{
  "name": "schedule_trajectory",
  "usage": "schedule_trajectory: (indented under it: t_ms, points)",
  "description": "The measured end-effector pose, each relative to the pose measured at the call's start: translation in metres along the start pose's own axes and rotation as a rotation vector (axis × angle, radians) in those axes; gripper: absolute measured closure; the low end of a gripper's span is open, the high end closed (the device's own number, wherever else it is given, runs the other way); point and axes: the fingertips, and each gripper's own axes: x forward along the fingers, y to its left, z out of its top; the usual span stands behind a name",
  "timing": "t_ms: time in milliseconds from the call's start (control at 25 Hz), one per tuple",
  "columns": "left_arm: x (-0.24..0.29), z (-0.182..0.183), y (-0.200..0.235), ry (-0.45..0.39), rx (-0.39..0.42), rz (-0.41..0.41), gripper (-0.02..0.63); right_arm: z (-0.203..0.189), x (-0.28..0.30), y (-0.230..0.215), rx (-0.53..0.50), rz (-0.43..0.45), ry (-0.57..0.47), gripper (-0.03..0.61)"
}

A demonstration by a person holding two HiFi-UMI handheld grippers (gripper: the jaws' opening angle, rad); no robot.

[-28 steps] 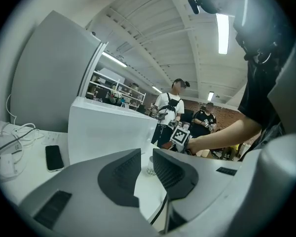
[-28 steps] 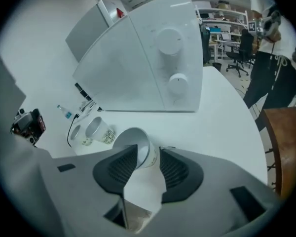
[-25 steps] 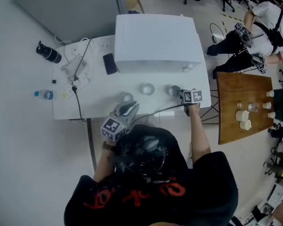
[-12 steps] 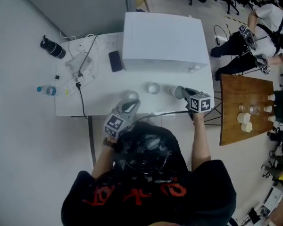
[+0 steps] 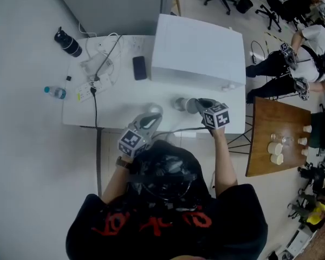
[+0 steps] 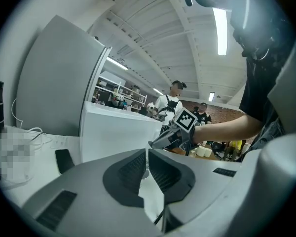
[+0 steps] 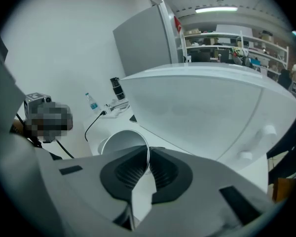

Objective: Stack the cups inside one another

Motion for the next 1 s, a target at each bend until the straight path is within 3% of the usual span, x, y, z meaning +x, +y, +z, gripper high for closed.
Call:
schedule_trajectory:
  t_ms: [400, 560, 760, 880, 1000]
  points:
    - [-0.018, -0.002, 0.016, -0.007, -0.019, 0.054, 0.591, -0.017, 0.049, 0.010, -0.087, -0.015, 0.153, 0.554]
    - [-0.019, 0.000, 0.018, -0.013, -0.021, 0.057, 0.591, -0.017, 0.065, 0.011, -0.137, -0.034, 0.164, 0.518]
    - [-0.022, -0.001, 0.021, -0.009, -0.025, 0.059, 0.591, -0.023, 0.066, 0.008, -0.112, -0.038, 0.174, 0.518]
    - [-0.022, -0.002, 0.022, -0.008, -0.030, 0.057, 0.591, -0.025, 0.058, 0.002, -0.052, -0.037, 0.152, 0.518]
    - [-0.023, -0.003, 0.025, -0.010, -0.037, 0.058, 0.591, -0.026, 0.050, -0.006, 0.192, 0.011, 0.084, 0.518]
